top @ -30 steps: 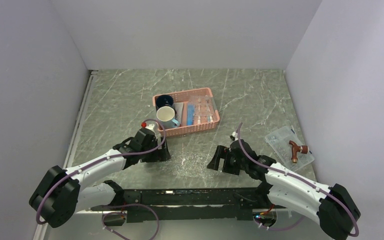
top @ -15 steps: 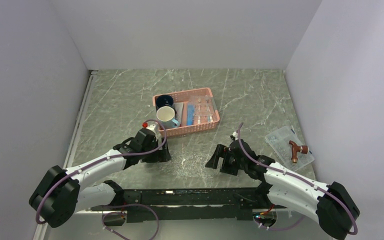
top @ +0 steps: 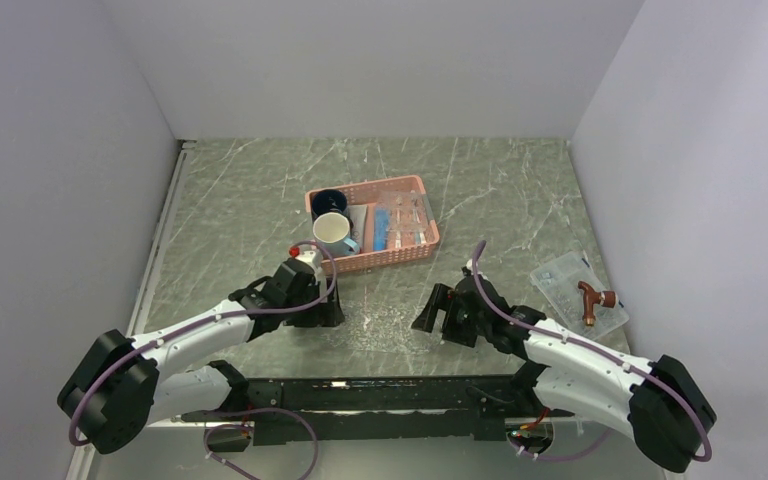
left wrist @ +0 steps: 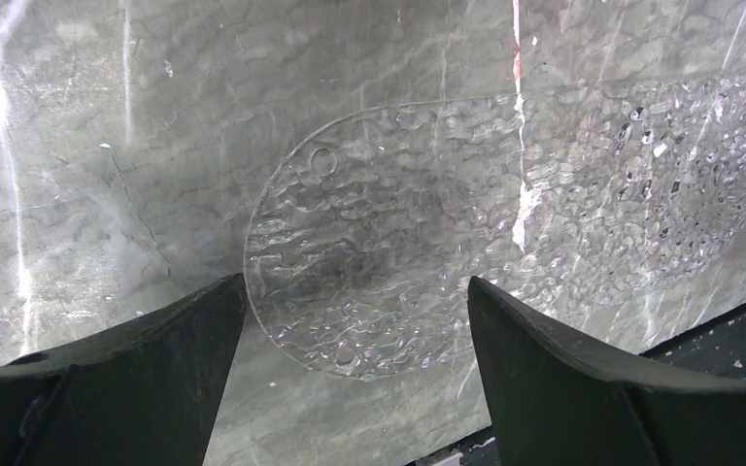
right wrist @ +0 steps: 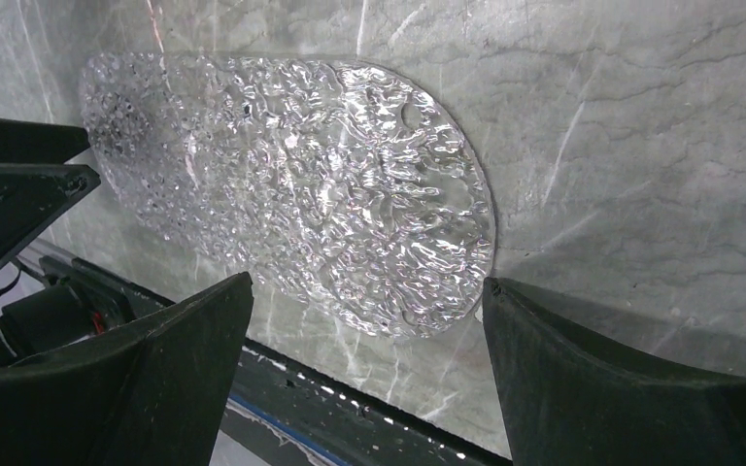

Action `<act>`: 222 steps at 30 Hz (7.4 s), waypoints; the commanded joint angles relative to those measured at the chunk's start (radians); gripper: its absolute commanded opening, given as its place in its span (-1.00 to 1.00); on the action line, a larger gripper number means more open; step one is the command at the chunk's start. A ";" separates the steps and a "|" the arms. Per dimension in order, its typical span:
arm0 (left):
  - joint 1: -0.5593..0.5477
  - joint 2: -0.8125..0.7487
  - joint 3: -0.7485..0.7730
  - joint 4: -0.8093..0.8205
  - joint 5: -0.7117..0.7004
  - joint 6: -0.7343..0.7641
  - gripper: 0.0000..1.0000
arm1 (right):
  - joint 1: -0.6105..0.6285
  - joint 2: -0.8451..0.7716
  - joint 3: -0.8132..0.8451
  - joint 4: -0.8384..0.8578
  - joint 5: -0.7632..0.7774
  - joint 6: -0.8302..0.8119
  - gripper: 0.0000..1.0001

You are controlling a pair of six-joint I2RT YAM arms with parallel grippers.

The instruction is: Prepare toiletry sets of a toothbrush and toothpaste on the tray

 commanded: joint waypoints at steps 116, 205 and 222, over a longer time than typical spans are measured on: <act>-0.034 -1.099 0.306 -0.558 -0.303 0.275 0.99 | -0.265 1.014 1.219 -0.210 0.006 -0.483 -0.41; -0.035 -1.165 0.310 -0.601 -0.389 0.224 0.99 | 0.463 0.656 0.972 -0.692 0.530 0.190 -1.00; -0.033 -1.161 0.310 -0.600 -0.388 0.225 0.99 | 0.485 0.734 0.955 -0.672 0.491 0.196 -1.00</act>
